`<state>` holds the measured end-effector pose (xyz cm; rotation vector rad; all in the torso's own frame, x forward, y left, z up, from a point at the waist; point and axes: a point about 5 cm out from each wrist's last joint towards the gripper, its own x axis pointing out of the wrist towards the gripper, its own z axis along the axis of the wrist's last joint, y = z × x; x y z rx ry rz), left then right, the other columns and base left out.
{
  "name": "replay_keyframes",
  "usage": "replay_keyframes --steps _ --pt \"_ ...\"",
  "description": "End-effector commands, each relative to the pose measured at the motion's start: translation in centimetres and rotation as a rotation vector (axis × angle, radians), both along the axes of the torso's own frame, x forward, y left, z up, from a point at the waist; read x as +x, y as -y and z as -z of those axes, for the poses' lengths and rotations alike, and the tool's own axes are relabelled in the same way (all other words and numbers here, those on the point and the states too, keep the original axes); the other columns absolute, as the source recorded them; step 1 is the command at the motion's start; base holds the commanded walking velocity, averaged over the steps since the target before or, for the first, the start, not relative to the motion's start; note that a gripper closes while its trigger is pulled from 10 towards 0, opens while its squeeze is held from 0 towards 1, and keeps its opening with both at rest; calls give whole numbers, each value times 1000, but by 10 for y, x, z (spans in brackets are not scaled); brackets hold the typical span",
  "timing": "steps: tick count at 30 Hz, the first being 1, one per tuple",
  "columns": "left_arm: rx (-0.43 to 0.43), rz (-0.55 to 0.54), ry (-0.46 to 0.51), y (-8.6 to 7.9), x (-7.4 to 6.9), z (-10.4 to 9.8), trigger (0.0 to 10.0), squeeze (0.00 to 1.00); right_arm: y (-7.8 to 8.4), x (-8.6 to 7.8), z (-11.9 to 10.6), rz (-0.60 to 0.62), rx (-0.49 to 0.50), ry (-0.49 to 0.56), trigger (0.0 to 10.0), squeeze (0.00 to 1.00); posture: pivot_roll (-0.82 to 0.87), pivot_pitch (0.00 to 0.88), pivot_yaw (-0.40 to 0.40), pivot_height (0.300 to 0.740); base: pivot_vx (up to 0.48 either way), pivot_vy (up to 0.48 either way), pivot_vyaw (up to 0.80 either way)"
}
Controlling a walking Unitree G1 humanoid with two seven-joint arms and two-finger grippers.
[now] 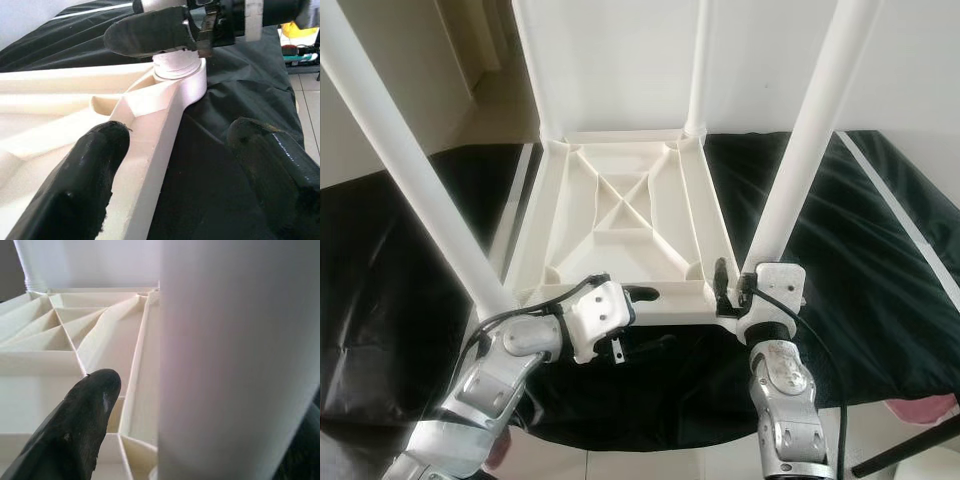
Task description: Building children table
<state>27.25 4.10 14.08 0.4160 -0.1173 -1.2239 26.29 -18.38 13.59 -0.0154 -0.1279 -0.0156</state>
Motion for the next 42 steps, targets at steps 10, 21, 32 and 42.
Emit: replay_keyframes --steps 10,21,32,42 --pt "-68 -62 0 0 -1 -8 10000 0 20 -1 0 -224 -83 1 10000 0 -87 28 -9 740 0 0 0" --pt "-101 4 -45 1 -14 -11 10000 0 22 14 -6 -516 -189 -32 10000 0 -64 20 -37 740 0 0 0" --pt "-84 11 -49 2 -16 -11 10000 0 25 27 0 -646 -271 -112 0 0 -26 0 -40 740 0 0 0" --pt "-58 23 -73 -5 -22 -9 10000 0 42 13 20 -640 -272 -187 0 0 -17 7 -16 740 0 0 0"
